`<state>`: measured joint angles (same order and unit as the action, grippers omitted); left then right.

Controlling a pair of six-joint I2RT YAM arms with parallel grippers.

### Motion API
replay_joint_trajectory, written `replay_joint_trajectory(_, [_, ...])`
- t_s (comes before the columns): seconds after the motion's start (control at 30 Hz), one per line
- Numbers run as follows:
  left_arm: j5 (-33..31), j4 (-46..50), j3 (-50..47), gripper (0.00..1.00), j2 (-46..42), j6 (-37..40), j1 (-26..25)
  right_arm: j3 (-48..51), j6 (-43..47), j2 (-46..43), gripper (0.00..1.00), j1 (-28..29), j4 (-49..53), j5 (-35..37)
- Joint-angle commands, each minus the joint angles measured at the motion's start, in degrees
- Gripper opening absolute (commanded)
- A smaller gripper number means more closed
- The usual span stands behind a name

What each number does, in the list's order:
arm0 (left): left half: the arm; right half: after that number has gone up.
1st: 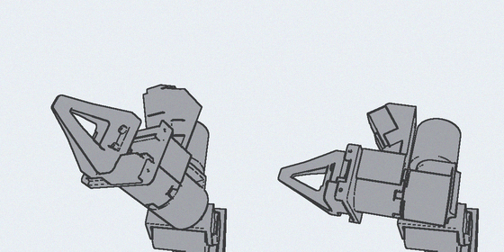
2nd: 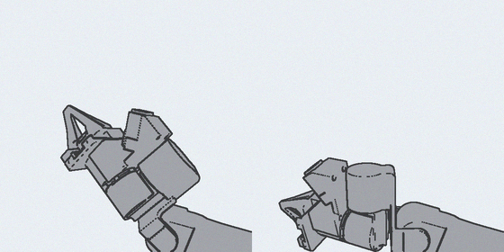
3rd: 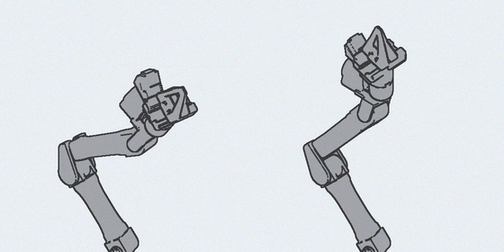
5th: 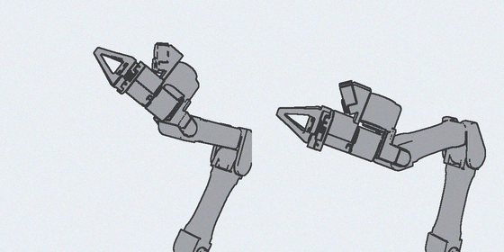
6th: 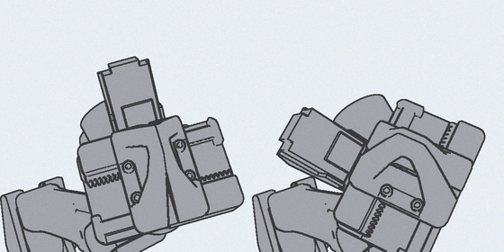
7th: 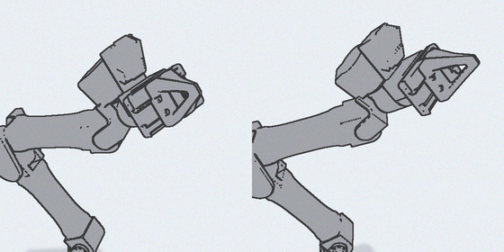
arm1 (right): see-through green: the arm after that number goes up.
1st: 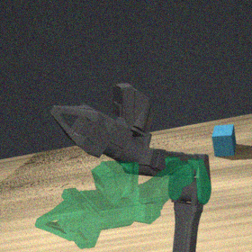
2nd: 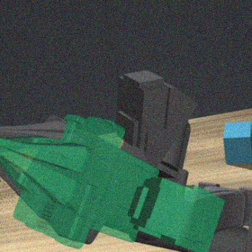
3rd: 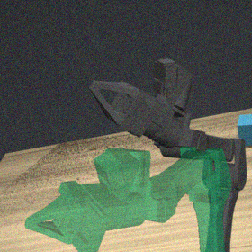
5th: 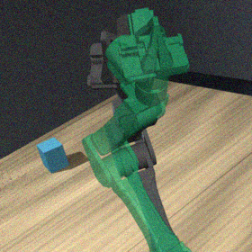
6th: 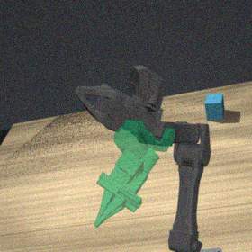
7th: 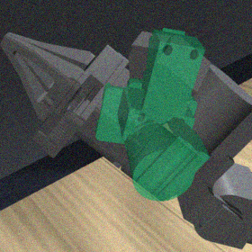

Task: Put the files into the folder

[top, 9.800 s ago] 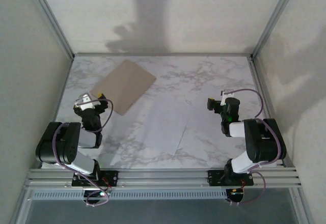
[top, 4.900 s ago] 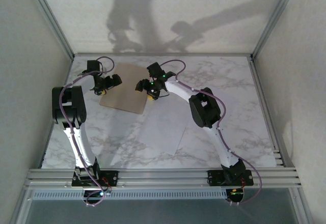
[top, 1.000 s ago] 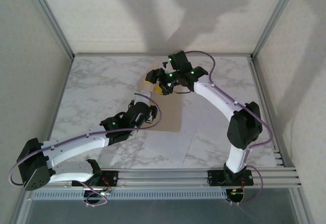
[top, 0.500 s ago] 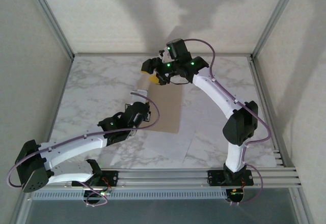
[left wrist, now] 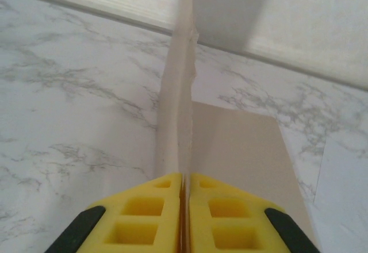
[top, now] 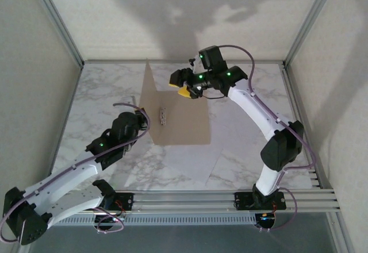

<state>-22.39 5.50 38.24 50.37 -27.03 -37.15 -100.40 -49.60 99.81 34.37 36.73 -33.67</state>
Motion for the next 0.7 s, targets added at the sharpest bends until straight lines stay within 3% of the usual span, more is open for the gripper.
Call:
replay_joint_trajectory(0.0, [4.37, -1.66, -2.55, 0.12, -3.61, -4.38, 3.38, 4.77, 1.29, -3.12, 0.64, -0.43, -1.20, 0.07])
replay_joint_trajectory(0.07, [6.79, -1.68, -3.80, 0.19, -4.84, -4.65, 5.53, 7.84, 1.52, -4.41, 0.64, -0.76, -1.74, 0.57])
replay_joint_trajectory(0.2, [9.80, -1.28, -5.75, 0.43, -5.89, -5.47, 9.19, 12.45, 1.65, -6.14, 0.64, -1.67, -2.50, 0.79])
replay_joint_trajectory(0.3, [8.67, 0.68, -5.63, 0.74, -6.16, -5.60, 11.06, 15.14, 1.99, -7.31, 0.64, -2.47, -2.38, 1.11])
replay_joint_trajectory(0.6, [-0.92, 9.59, -1.45, 0.99, -6.99, -5.72, 13.60, 20.25, 3.35, -9.58, 0.64, -4.21, -1.83, 1.85])
replay_joint_trajectory(0.67, [-2.79, 11.13, -0.58, 1.00, -7.81, -5.60, 13.76, 21.72, 3.53, -10.32, 0.64, -4.69, -1.92, 1.93])
